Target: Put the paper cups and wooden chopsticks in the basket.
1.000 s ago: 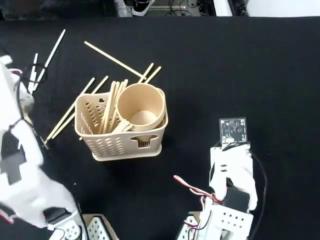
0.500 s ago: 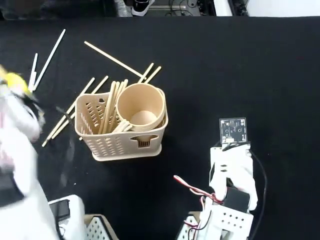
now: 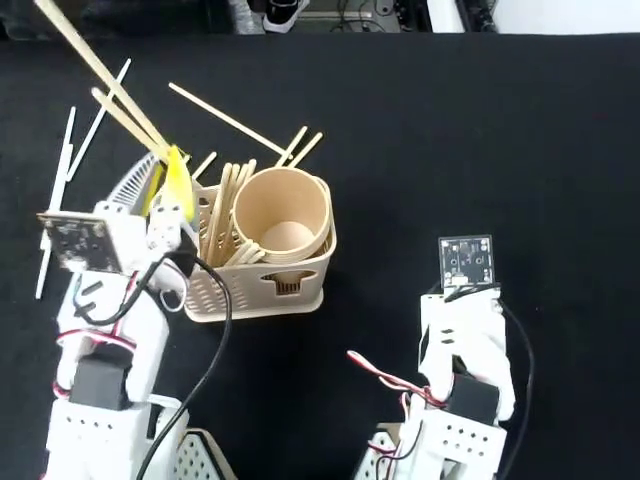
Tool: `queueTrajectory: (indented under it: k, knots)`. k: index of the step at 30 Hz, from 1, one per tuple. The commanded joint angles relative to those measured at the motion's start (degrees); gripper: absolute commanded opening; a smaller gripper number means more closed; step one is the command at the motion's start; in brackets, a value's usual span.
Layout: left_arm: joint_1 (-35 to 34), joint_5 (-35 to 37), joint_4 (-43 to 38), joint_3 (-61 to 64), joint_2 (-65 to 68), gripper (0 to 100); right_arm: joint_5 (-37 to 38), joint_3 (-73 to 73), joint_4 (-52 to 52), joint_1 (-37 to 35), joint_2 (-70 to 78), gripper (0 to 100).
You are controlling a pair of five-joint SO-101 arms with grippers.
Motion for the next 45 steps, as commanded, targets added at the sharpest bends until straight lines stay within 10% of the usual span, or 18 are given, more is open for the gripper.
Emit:
queueTrajectory:
  k: [1, 12, 28, 45]
  knots:
    - [-0.4, 0.0, 4.3, 0.8, -0.7, 20, 0.4, -0.1, 0.2, -0.7, -2.6, 1.4]
    - [-10.3, 0.1, 28.0, -30.1, 6.2, 23, 0.4, -0.1, 0.2, -0.7, -2.6, 1.4]
    - [-33.9, 7.6, 42.5, -59.1, 57.1, 23, 0.4, -0.1, 0.2, -0.7, -2.6, 1.4]
    - [-40.1, -21.3, 44.3, -99.4, 117.3, 22, 0.4, -0.1, 0.2, -0.7, -2.6, 1.4]
